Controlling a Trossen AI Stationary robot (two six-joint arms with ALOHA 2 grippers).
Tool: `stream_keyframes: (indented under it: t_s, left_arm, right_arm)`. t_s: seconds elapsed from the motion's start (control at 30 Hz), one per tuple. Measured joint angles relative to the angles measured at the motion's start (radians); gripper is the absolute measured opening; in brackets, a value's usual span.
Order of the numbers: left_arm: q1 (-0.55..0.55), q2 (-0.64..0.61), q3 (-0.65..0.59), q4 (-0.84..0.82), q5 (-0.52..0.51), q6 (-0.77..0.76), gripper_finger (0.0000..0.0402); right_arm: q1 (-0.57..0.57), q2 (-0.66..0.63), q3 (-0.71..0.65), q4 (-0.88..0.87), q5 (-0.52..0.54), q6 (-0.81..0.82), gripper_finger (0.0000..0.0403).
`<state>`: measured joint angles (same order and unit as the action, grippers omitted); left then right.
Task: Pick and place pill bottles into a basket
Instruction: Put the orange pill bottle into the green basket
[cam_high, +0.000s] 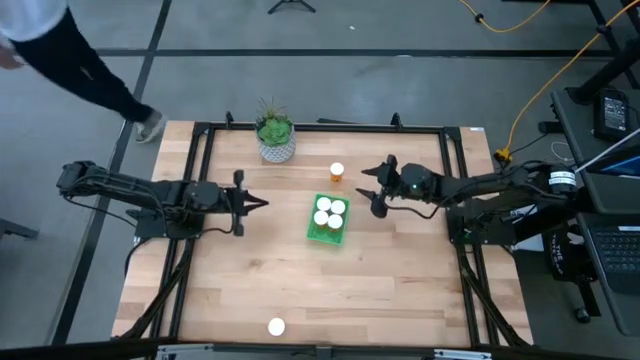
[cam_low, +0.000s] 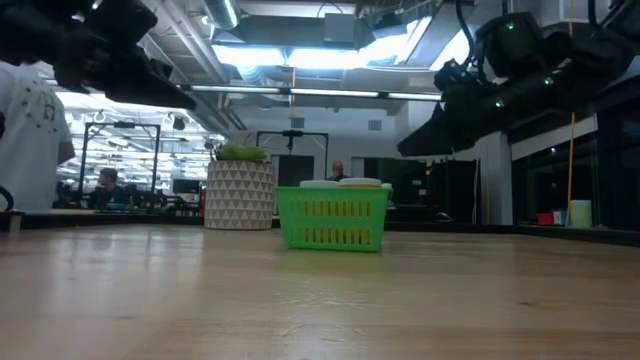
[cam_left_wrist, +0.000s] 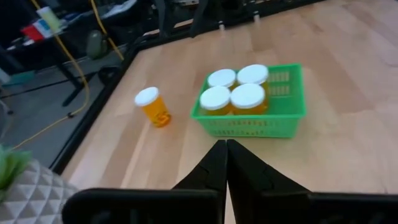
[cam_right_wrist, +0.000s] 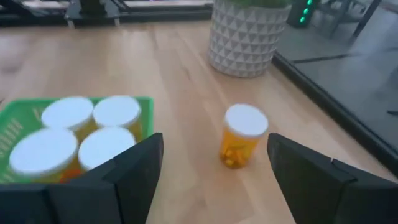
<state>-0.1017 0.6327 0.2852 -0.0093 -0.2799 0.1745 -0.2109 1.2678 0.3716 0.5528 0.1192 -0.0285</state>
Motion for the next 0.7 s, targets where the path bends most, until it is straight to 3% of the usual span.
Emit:
stream_keyframes:
  t_s: [0.27,0.37,0.5,0.7]
  left_arm:
    - [0.000,0.001,0.000,-0.004,-0.042,0.004,0.0004]
    - [0.000,0.001,0.000,-0.014,-0.044,0.011,0.0002]
    - [0.000,0.001,0.000,-0.014,-0.043,0.008,0.0005]
    - [0.000,0.001,0.000,-0.018,-0.048,-0.005,0.0002]
  right_arm:
    - [-0.095,0.052,0.029,-0.016,-0.072,-0.029,0.0291]
    - [-0.145,0.137,0.030,0.032,-0.075,-0.019,0.0291]
    - [-0.207,0.280,0.103,0.067,-0.202,-0.001,0.0291]
    - [-0.249,0.466,0.257,-0.061,-0.258,-0.035,0.0291]
